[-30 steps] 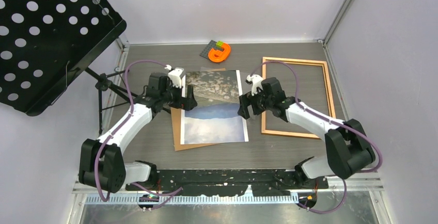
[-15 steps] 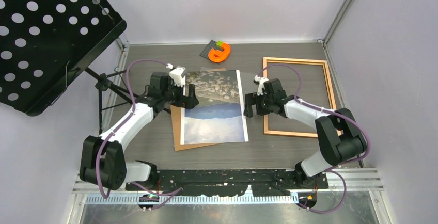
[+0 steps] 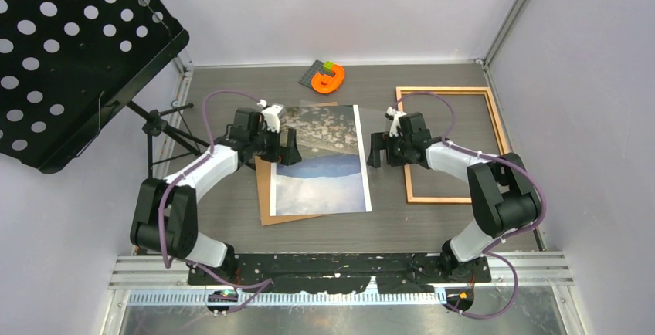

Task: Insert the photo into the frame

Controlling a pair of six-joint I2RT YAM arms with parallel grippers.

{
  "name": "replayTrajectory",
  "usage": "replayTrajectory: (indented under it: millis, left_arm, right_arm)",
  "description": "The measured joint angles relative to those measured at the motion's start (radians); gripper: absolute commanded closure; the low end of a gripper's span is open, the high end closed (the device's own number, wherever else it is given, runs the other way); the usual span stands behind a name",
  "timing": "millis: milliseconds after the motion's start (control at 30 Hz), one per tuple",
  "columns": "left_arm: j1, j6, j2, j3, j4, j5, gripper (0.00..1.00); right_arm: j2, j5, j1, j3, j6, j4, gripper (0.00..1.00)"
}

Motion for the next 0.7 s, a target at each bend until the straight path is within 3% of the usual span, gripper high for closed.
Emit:
replayTrajectory:
  millis: [333,700]
  left_arm:
    - [0.000,-0.011,0.184,0.118,-0.015,0.079,0.01]
    - [0.000,-0.026,0.249,0.137,-0.031,0.108,0.01]
  right_arm:
    - [0.026,-0.040,-0.004,0.018,0.000,0.021,0.02]
    - [0.056,-0.100,-0.009,0.035,0.001,0.051,0.01]
